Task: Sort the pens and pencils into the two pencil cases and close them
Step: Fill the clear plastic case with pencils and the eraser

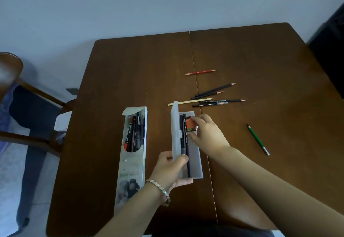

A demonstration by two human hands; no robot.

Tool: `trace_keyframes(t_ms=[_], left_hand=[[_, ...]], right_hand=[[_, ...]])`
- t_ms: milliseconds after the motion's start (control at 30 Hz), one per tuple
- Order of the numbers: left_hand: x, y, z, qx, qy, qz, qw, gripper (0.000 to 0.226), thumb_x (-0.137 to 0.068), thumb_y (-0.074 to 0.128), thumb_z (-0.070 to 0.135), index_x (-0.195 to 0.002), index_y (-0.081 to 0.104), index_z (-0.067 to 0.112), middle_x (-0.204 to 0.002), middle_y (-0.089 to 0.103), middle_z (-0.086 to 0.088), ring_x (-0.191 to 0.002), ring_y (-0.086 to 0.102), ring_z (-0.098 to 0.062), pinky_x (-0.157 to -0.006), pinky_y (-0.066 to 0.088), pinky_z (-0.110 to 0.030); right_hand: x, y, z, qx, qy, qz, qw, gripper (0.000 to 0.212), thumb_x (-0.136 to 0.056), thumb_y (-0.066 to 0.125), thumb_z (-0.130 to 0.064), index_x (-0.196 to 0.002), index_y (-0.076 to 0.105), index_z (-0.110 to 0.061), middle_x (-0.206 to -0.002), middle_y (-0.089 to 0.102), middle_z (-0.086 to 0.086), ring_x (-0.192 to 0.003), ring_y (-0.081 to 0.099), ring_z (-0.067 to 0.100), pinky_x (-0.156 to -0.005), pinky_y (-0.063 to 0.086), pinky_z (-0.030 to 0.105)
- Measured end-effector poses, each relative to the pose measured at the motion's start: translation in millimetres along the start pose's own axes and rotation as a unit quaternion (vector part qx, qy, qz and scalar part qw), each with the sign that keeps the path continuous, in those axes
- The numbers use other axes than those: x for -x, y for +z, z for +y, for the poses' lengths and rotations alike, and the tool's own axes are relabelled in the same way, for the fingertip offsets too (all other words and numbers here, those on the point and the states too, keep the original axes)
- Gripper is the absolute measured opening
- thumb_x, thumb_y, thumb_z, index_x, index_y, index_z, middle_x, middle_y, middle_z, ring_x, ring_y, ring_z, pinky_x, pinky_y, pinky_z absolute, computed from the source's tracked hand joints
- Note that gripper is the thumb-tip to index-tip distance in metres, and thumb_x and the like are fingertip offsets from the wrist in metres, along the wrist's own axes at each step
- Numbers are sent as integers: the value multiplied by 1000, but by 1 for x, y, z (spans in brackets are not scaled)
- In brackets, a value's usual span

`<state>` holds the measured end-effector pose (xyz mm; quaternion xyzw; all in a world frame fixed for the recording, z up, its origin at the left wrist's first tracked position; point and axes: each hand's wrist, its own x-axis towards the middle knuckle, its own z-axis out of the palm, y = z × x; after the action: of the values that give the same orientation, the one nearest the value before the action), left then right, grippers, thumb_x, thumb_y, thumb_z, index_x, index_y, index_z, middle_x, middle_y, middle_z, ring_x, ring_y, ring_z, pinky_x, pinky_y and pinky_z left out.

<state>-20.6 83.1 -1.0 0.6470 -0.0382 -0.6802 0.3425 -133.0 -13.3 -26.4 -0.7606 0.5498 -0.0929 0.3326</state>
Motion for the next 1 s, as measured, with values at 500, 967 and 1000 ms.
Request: trace_keyframes(t_ms=[500,967,1000], left_hand=[[3,3,8,-48,25,-23,998,38,-85,64,15,-113,39,18,-100,47,1,-107,57,-27,-78,59,-46],[-11,14,10,-47,-3,24,999,35,-87,61,17,-111,36,19,-89,41,2,-80,56,-23,-84,56,-49],[-12,14,10,-46,-5,26,999,35,-87,61,17,-112,36,19,-89,41,2,-80,56,-22,-84,56,-49]], right_hand=[[-9,5,8,-101,74,86,988,31,-88,59,-20,-118,55,-18,-126,48,4,-89,56,16,-70,48,22],[12,-37,128,80,363,17,928,33,-90,50,-10,-121,43,-2,-122,50,21,-111,50,37,-87,49,45],[12,-37,124,54,355,10,933,33,-90,54,-11,-120,43,-2,-118,54,21,-103,55,35,-83,51,44]])
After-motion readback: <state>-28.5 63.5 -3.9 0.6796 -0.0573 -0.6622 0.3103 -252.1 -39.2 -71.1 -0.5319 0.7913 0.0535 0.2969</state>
